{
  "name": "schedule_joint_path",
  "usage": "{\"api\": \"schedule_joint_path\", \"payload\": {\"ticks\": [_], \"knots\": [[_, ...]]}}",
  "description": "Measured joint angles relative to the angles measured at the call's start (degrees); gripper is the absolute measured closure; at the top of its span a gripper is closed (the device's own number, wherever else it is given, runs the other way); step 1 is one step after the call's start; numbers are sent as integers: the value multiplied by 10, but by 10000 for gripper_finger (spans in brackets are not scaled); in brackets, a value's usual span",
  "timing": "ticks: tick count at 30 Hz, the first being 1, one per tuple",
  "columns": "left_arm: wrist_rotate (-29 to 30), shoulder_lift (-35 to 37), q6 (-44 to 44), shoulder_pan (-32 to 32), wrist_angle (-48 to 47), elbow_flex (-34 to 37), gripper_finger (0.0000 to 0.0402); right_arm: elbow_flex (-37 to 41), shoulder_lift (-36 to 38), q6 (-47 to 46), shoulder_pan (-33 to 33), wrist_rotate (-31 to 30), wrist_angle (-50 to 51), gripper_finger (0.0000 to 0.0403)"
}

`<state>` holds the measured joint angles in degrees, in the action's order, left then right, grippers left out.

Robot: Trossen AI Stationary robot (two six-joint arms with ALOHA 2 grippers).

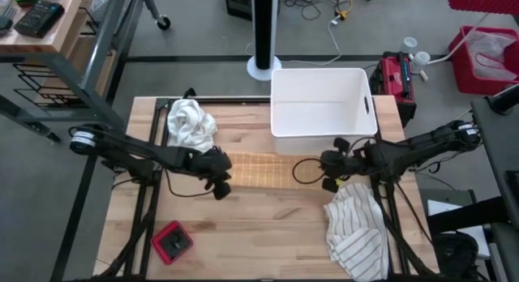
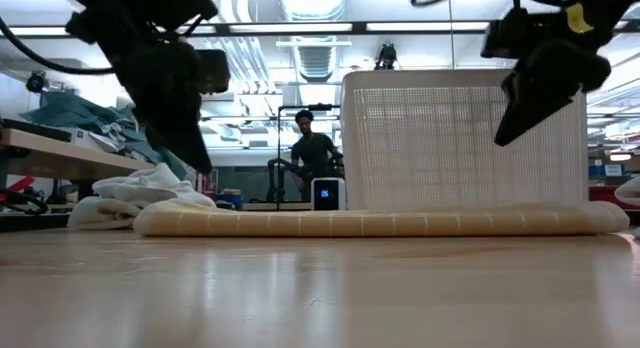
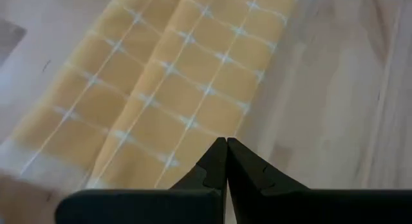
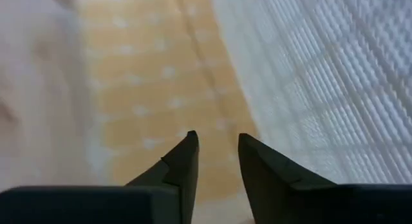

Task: Fold towel
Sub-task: Fold the yellow kitchen towel

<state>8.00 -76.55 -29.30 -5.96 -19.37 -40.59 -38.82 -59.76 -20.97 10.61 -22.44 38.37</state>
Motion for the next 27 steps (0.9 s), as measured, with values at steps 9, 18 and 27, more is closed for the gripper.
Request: {"api": "schedule_joint_path", "payload": {"ticks": [9,18,27], "knots": [[15,-105,-81,-1,17,8,401,31,-62,-22,27,67,-123,303],[-135,-169,-91,-47,43,-28,401,32,-189,-84,61,145,-141,340],[-113,-152,-117,-133,-22,-98,401,31,-253,-143,128,285,-262,390]]}}
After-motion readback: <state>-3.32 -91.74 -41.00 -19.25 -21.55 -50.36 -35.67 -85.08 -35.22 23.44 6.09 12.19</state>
